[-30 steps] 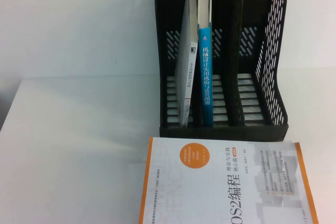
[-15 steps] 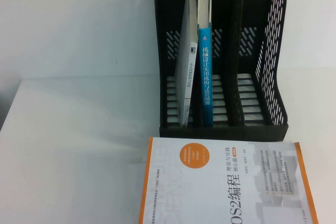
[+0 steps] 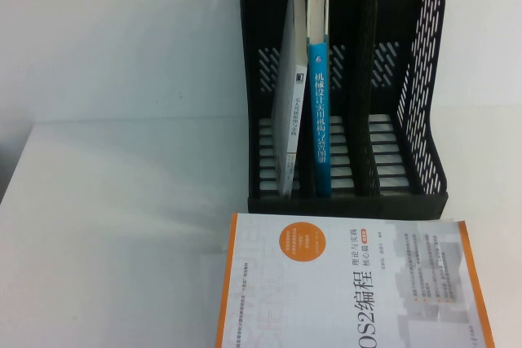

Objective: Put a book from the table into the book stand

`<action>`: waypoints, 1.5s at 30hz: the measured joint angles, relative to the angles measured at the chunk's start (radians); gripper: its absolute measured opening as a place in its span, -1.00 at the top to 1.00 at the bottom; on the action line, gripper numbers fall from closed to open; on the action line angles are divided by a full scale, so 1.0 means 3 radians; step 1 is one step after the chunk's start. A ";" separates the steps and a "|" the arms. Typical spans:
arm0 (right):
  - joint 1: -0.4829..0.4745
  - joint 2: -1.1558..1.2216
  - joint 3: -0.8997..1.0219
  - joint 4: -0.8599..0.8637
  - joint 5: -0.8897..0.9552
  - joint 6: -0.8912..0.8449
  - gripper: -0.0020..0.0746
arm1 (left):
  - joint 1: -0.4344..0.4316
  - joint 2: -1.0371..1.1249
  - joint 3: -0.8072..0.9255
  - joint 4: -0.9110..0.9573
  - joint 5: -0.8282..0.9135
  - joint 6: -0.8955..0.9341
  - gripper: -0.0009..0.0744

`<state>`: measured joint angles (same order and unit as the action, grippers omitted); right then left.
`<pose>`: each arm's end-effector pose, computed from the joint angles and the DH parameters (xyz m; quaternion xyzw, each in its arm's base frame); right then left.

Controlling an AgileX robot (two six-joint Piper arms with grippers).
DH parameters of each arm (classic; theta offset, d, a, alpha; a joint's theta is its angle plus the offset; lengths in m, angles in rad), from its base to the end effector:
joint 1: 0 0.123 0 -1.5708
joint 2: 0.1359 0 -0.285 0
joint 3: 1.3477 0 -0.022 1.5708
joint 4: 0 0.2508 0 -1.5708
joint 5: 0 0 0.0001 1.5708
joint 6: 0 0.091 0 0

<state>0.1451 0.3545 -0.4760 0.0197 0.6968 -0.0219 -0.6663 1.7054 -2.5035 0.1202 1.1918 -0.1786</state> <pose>0.0688 0.0112 0.2880 -0.0683 0.8543 0.0410 0.5137 0.2454 -0.1800 0.5785 0.1798 0.7851 -0.1888 0.5618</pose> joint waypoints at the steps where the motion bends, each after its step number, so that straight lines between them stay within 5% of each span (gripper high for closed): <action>1: 0.0000 0.0000 0.0000 0.0000 0.0012 0.0000 0.96 | 0.0000 -0.0046 0.0000 0.0007 0.0009 0.0022 0.98; 13: 0.0000 0.0000 0.0007 0.0000 0.0047 0.0000 0.96 | 0.0000 -0.0522 0.0199 0.0039 0.0071 0.0193 0.98; 24: 0.0000 0.0000 0.0007 0.0000 0.0047 0.0000 0.96 | 0.0000 -0.1515 0.2321 -0.0321 -0.0750 0.0208 0.98; 34: 0.0000 0.0000 0.0007 0.0000 0.0047 -0.0006 0.96 | 0.0007 -0.1832 0.3663 -0.0979 -0.0728 0.0194 0.98; 45: 0.0000 0.0000 0.0007 0.0000 0.0047 -0.0006 0.96 | 0.0085 -0.1686 0.4488 -0.0118 -0.1101 0.0033 0.98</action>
<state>0.1451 0.3545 -0.4738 0.0197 0.7108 -0.0237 -0.6409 1.1996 -1.1570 0.0847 0.8614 -0.1686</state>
